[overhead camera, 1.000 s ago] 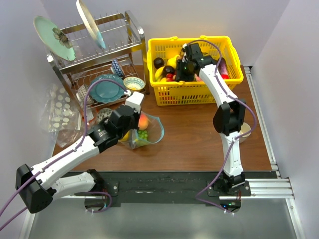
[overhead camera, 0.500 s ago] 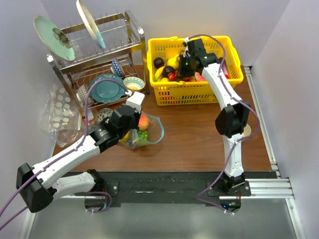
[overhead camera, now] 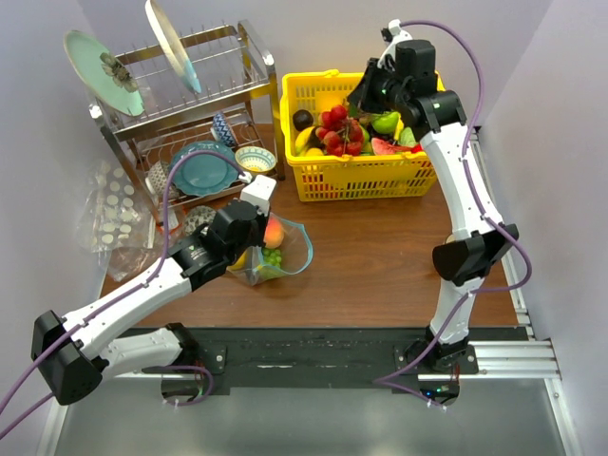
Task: Place the food in the zip-top bag and seal the zipper
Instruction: Pick up the fake fruit from the bin, then place the fake fruit in the zipper food storage bag.
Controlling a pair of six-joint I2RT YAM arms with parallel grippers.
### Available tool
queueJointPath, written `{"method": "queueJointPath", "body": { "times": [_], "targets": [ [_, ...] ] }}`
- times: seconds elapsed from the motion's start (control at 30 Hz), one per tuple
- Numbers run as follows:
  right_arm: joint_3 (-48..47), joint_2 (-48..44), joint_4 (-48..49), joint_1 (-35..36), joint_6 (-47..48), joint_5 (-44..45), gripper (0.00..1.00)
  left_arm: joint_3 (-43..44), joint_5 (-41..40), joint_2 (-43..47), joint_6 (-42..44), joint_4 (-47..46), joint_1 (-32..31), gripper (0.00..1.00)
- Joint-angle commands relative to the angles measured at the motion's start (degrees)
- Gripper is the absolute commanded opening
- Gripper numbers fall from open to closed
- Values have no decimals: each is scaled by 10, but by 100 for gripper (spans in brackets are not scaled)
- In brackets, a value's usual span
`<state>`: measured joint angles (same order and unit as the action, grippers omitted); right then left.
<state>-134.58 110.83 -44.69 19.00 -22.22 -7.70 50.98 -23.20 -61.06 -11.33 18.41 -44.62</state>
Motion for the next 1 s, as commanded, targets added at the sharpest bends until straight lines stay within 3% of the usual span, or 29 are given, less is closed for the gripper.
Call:
{"method": "queueJointPath", "body": {
  "times": [0.0,0.4,0.57,0.7,0.83,0.97],
  "targets": [
    [-21,-40,45,-2,-16,-15,0,6,-13,1,5,-23,6,0],
    [12,-115,78,-1,-49,-77,0,10,-15,-12,6,-18,9,0],
    [84,-164,122,-2,-87,-144,0,11,-14,-15,6,-19,9,0],
    [131,-191,172,-1,-148,-265,0,12,-9,-18,5,-18,9,0],
    [242,-228,253,1,-217,-346,0,18,-4,-21,1,-17,9,0],
    [326,-274,315,6,-257,-374,0,59,10,-39,-18,12,9,0]
  ]
}}
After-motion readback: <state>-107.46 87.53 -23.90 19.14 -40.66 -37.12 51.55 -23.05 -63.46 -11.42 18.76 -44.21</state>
